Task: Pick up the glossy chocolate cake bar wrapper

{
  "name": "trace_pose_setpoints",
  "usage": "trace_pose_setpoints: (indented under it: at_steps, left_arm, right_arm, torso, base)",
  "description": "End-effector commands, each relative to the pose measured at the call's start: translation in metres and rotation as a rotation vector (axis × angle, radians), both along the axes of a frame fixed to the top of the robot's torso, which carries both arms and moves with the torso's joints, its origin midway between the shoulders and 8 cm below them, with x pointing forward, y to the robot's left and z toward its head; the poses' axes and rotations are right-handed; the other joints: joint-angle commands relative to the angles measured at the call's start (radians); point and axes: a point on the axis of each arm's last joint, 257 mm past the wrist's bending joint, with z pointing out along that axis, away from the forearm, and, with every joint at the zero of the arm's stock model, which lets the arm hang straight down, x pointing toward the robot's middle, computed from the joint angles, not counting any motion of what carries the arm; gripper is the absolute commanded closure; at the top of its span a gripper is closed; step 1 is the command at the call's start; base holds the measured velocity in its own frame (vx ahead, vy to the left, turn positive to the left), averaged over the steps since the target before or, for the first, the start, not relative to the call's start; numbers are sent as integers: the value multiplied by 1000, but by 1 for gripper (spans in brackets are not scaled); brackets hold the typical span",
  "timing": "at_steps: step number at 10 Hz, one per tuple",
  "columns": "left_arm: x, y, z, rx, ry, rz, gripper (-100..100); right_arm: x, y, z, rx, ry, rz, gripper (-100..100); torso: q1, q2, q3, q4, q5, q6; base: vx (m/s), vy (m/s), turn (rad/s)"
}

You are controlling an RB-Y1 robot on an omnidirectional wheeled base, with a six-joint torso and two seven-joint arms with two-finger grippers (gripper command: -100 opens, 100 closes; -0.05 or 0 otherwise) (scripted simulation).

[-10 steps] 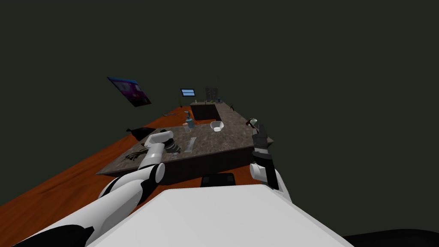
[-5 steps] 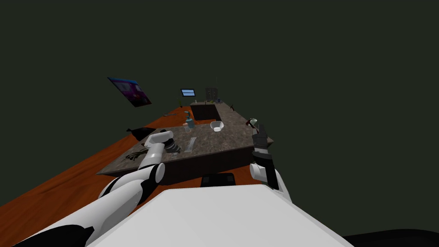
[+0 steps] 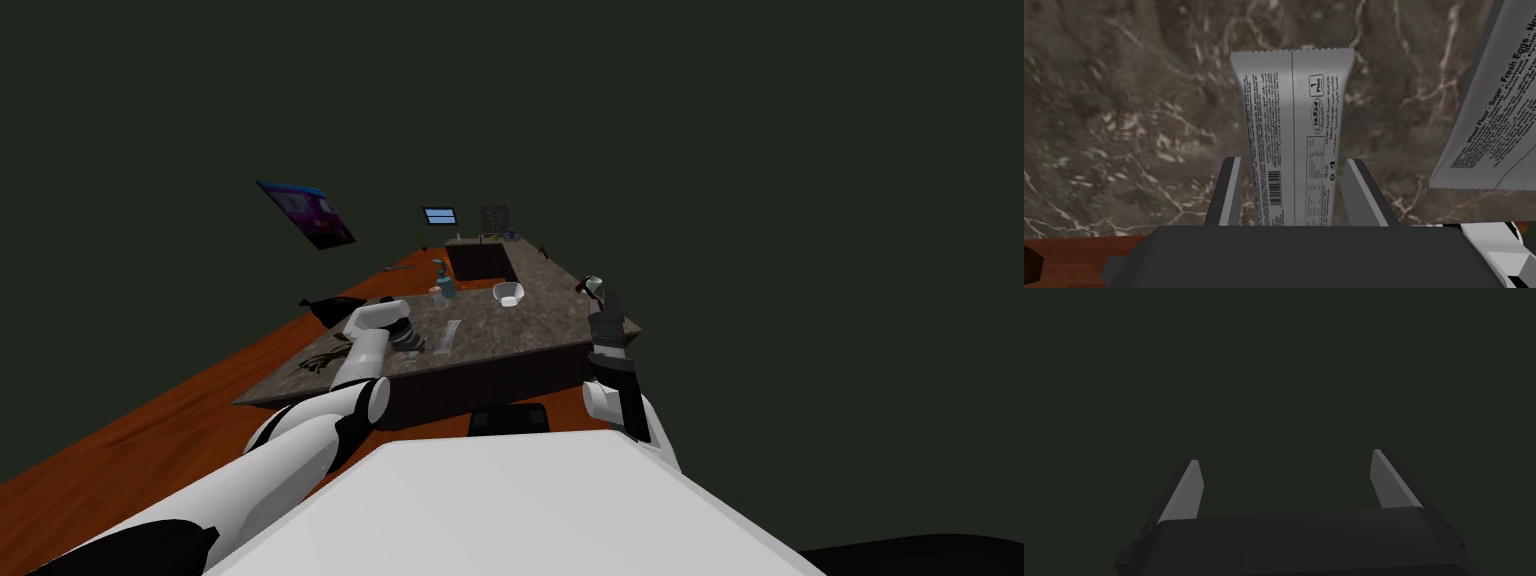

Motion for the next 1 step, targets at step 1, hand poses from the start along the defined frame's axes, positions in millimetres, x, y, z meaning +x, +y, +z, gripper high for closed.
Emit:
trace_pose_setpoints:
  at_steps: [1]
  left_arm:
    - [0, 0, 0, 0, 0, 0, 0]
  right_arm:
    - [0, 0, 0, 0, 0, 0, 0]
  torso:
    - [0, 0, 0, 0, 0, 0]
  base:
    - [0, 0, 0]
